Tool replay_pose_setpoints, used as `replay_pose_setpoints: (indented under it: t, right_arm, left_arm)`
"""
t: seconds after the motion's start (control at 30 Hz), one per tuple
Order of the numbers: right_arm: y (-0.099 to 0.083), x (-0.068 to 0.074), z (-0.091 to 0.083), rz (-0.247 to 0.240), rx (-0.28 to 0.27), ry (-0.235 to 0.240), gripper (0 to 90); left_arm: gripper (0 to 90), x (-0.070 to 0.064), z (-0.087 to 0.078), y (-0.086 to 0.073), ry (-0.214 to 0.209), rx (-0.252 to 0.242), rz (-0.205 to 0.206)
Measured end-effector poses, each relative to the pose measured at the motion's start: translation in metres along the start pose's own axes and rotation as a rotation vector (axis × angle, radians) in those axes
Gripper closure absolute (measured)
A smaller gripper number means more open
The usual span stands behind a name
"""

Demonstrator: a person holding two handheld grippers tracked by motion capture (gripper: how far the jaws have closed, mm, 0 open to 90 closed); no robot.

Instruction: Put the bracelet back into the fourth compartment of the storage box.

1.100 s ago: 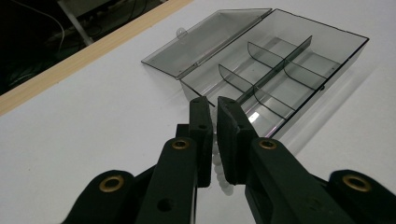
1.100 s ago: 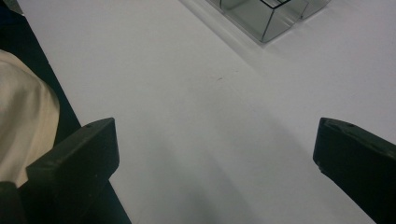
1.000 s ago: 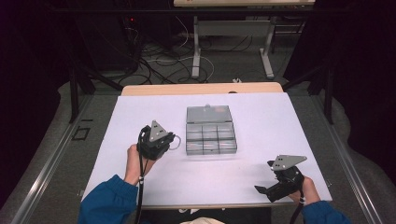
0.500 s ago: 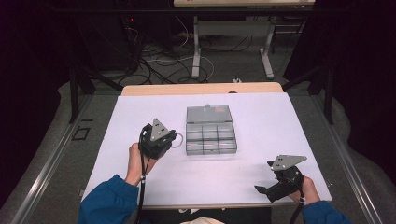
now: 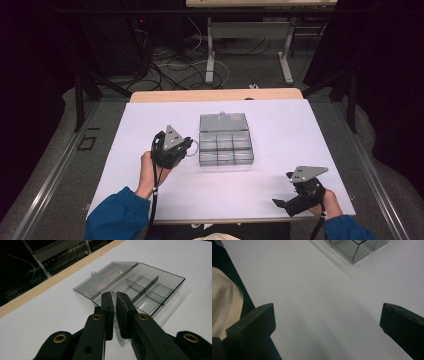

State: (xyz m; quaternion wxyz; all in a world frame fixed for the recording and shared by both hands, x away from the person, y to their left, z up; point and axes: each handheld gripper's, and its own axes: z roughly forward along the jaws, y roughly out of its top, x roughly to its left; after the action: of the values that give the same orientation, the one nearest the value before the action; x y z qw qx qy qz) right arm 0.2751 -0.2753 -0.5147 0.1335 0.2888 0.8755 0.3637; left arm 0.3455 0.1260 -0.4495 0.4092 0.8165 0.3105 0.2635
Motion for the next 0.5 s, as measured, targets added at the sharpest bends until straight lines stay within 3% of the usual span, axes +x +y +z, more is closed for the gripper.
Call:
replay_pose_setpoints:
  t: [0.5]
  right_arm:
    - [-0.0001,-0.0007,0.0007,-0.009,-0.002,0.006,0.0]
  left_arm:
    - [84.9,-0.0051,0.0076,0.0063,-0.012,-0.015,0.004]
